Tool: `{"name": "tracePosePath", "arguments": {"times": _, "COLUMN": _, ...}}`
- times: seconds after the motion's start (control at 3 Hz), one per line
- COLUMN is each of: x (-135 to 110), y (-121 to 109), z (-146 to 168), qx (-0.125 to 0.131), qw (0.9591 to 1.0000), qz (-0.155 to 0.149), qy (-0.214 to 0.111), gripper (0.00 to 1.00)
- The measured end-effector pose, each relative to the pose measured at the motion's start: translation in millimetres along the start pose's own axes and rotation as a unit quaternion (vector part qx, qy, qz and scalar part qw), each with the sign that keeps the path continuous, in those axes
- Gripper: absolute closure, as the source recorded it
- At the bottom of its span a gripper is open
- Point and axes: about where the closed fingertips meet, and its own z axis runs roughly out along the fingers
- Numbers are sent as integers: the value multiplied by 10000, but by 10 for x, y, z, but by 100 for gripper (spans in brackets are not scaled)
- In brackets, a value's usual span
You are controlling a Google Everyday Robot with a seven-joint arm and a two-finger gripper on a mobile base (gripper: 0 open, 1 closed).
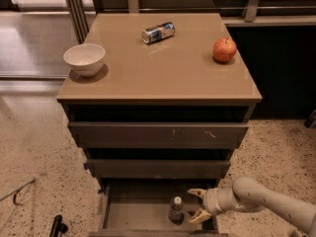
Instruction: Pick blue plastic bottle from bottom drawer and place on counter
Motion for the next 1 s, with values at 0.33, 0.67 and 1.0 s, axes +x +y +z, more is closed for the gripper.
{"name": "tracePosePath", "arguments": {"times": 0.33, "x": 48, "y": -57, "z": 274, "qx": -109, "qw": 9997, "qz": 19, "qy": -211, "gripper": 34}}
{"name": "tracePosePath", "arguments": {"times": 0.67, "x": 74, "y": -90, "z": 488, "qx": -187, "qw": 9992, "qz": 36, "qy": -364, "gripper": 34}}
{"name": "tracePosePath", "arguments": {"times": 1.0, "x": 58, "y": -141, "z": 695, "qx": -246, "qw": 9983, "qz": -33, "qy": -520, "gripper": 32}}
